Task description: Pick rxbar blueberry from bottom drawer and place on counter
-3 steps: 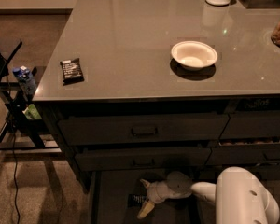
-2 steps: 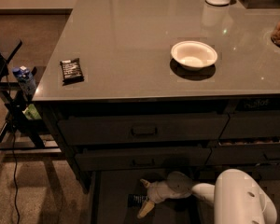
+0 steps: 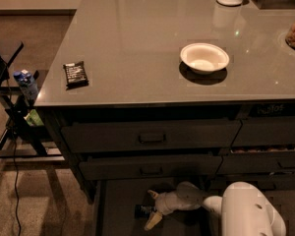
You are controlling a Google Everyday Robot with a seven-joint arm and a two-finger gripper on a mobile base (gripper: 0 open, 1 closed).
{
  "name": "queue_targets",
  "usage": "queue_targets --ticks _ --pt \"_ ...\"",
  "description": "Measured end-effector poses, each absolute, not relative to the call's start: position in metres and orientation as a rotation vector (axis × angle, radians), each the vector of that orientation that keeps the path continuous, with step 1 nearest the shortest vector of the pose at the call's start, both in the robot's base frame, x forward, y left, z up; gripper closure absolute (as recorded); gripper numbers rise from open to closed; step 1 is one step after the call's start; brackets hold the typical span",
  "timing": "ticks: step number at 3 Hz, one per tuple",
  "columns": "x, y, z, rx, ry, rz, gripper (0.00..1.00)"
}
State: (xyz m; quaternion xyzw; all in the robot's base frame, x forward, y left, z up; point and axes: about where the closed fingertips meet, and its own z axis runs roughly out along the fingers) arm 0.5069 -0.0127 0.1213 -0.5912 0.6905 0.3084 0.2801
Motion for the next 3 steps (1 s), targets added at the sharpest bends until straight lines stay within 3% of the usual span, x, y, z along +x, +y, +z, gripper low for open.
queue_targets --ticks 1,3 --pt "0.5024 -0.0151 0.1110 -1.567 1.870 0.852 0.00" --pt "0.5024 -0.0150 0.1109 -1.567 1.870 0.853 0.42"
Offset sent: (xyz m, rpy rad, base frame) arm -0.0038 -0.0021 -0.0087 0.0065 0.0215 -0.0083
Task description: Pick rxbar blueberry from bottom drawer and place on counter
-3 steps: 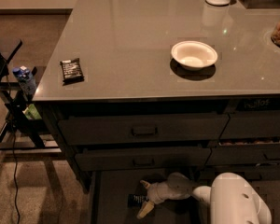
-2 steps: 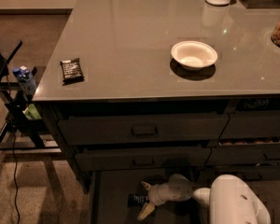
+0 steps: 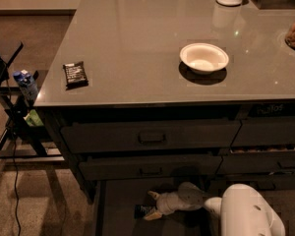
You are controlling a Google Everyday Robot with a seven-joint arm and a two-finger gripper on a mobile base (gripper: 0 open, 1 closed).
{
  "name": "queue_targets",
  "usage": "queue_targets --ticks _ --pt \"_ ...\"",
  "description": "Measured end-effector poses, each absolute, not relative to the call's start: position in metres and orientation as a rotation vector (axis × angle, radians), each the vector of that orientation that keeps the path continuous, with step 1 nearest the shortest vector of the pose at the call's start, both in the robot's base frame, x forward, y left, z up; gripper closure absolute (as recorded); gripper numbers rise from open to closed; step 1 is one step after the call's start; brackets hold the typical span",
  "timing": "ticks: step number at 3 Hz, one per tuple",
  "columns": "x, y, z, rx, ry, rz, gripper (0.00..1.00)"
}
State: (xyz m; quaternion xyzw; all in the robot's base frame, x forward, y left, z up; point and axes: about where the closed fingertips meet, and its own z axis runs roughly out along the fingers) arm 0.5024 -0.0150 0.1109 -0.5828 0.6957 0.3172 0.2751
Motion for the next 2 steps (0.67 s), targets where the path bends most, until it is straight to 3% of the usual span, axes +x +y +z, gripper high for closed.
queue_targets --ticks 2 --pt "0.5024 -0.0150 0.1109 -1.567 1.870 0.853 0.89"
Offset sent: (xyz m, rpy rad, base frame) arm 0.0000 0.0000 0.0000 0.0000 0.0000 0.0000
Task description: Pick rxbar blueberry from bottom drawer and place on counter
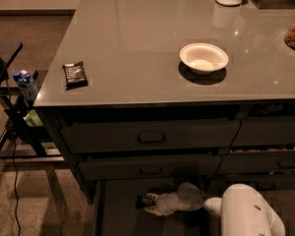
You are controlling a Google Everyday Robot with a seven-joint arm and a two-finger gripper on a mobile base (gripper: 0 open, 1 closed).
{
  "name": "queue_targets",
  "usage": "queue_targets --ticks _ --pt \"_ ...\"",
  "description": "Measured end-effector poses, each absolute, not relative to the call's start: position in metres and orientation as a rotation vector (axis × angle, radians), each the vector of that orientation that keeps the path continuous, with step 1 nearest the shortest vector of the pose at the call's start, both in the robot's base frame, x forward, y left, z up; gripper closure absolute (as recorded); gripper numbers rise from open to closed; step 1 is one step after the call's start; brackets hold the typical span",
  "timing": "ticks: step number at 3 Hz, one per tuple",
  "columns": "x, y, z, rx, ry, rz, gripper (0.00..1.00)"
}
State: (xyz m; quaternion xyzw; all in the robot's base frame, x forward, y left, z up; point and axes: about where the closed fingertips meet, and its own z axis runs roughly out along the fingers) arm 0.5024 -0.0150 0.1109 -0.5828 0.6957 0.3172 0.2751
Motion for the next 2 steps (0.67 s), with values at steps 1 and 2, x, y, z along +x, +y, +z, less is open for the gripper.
queue_targets --ticks 1,2 --pt "0.5023 -0.0150 0.1109 -1.567 1.870 0.853 1.00" --pt "0.5051 -0.0160 0.1164 -1.567 1.870 0.853 1.00"
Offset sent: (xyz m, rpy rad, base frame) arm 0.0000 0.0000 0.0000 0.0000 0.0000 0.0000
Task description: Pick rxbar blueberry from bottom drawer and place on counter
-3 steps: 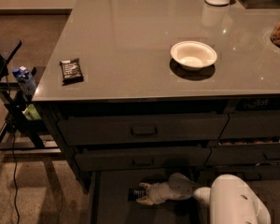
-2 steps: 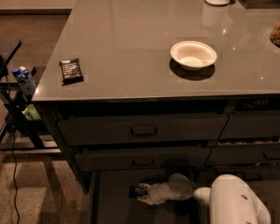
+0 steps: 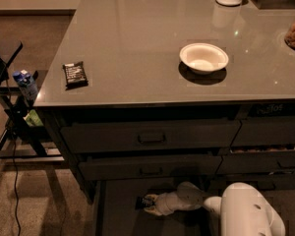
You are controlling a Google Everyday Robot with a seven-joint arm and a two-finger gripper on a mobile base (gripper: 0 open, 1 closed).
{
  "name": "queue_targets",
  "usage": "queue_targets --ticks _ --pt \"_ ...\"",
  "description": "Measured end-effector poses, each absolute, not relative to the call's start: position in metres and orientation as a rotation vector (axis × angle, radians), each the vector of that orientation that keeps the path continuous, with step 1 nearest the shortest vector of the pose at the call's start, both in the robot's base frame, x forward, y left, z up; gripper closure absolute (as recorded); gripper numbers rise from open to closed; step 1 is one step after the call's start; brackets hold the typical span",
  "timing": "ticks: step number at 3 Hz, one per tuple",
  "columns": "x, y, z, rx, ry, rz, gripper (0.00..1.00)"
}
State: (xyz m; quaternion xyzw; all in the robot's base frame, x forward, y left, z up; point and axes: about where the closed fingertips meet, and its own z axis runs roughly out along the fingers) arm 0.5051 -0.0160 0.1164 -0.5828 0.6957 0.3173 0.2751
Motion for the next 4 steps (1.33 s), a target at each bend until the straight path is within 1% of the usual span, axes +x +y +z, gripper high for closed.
queue_targets --ticks 3,4 --pt "0.499 -0.019 0.144 -1.472 1.861 0.850 1.00" --pt "0.497 -0.023 0.167 -1.454 1.841 0.803 1.00"
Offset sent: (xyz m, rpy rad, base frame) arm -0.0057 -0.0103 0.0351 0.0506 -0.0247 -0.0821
